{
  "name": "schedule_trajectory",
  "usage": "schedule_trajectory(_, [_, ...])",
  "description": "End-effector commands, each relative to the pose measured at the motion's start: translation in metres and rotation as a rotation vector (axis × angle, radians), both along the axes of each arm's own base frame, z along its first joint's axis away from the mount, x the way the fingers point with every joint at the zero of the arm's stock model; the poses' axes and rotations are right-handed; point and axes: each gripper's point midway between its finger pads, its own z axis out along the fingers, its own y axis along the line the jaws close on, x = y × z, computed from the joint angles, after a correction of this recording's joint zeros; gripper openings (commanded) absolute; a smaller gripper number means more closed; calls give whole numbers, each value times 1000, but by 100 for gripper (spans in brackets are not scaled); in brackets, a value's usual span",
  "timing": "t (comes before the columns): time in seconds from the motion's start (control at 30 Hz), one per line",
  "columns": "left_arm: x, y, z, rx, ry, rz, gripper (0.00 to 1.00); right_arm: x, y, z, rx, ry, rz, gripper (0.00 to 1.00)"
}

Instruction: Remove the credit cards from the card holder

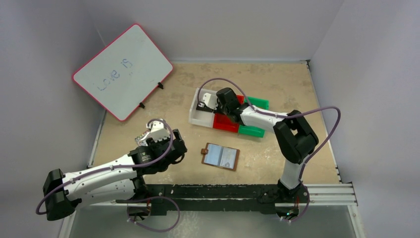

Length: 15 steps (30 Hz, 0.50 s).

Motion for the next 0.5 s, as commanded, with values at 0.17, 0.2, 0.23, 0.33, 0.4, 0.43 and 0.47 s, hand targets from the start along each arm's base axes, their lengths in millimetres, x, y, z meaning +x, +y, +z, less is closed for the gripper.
schedule_trajectory(0.17, [4, -10, 7, -21, -12, -21, 80, 1, 14, 50, 236, -41, -96, 48])
schedule_trajectory(0.2, [4, -9, 7, -21, -12, -20, 80, 1, 16, 54, 284, -39, -127, 47])
schedule_trajectory(0.23, [4, -9, 7, -22, -11, -18, 80, 0, 18, 59, 344, -29, -158, 45])
schedule_trajectory(0.33, [4, -9, 6, -23, -11, -14, 80, -8, 25, 71, 576, 48, -294, 32])
schedule_trajectory(0.4, [4, -9, 6, -27, -10, -12, 80, -17, 25, 72, 685, 99, -389, 23])
schedule_trajectory(0.43, [4, -9, 6, -30, -10, -11, 80, -21, 25, 71, 735, 126, -446, 19])
schedule_trajectory(0.47, [4, -9, 5, -30, -9, -12, 80, -27, 25, 68, 776, 160, -498, 17])
